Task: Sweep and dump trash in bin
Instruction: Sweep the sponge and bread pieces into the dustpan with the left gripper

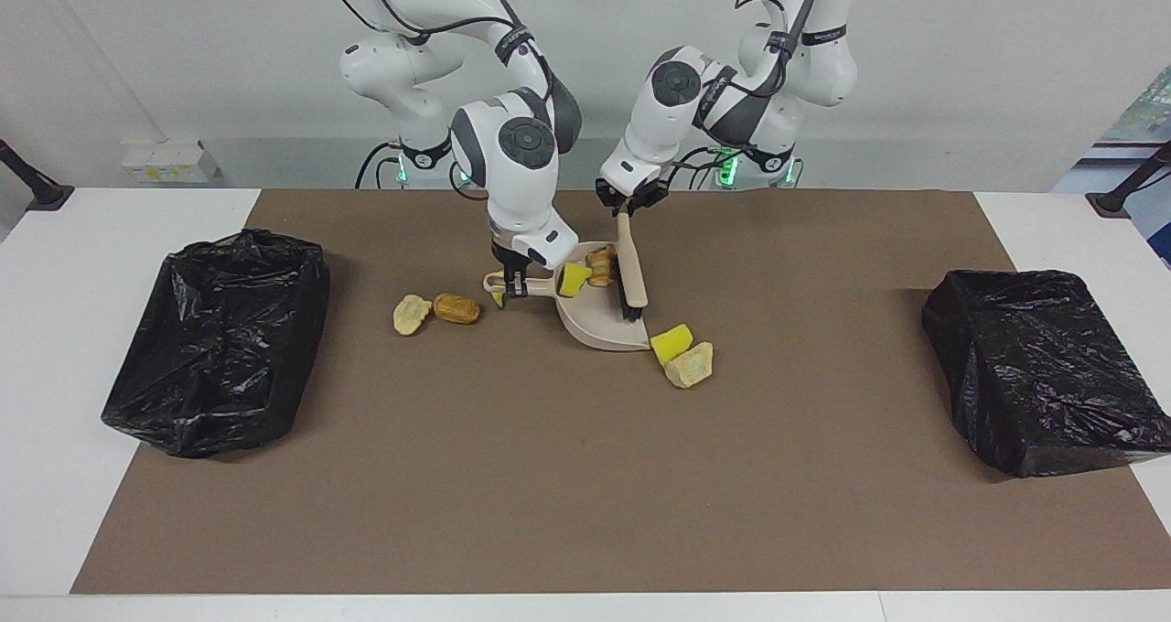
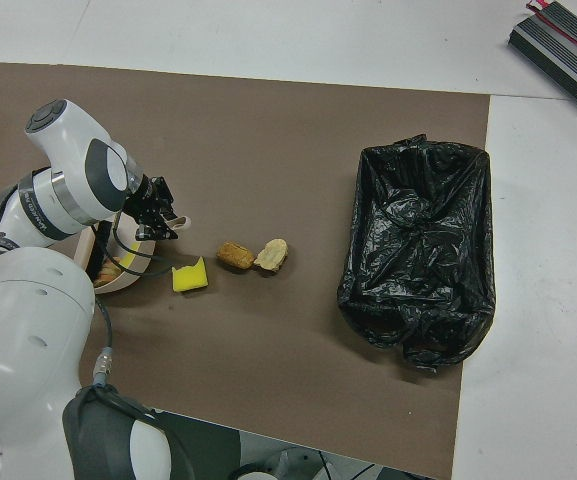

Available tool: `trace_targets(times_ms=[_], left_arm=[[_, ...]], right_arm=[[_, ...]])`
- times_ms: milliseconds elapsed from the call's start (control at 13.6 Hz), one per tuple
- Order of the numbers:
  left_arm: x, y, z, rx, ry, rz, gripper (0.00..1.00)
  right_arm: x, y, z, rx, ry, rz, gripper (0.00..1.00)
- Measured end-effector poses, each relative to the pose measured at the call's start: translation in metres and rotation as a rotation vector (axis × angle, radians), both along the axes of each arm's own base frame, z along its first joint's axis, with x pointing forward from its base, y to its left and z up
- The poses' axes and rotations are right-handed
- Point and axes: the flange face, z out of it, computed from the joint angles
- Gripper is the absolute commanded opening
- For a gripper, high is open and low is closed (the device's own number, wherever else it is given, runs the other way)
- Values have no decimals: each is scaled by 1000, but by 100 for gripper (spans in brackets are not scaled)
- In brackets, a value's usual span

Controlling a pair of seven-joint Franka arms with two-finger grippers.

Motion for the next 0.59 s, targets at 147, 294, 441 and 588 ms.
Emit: trace_targets(times_ms=[147, 294, 441, 588], left_arm=[[16, -13, 18, -14, 0, 20, 0], [38, 3, 27, 40, -12, 13, 0], [75, 43, 30, 103, -74, -54, 0], [116, 93, 26, 78, -115, -185, 0]], right_arm=[[0, 0, -1, 0, 1, -1, 0], [0, 0, -1, 0, 1, -2, 0], [0, 0, -1, 1, 1, -2, 0], [0, -1, -1, 1, 1, -4, 0]])
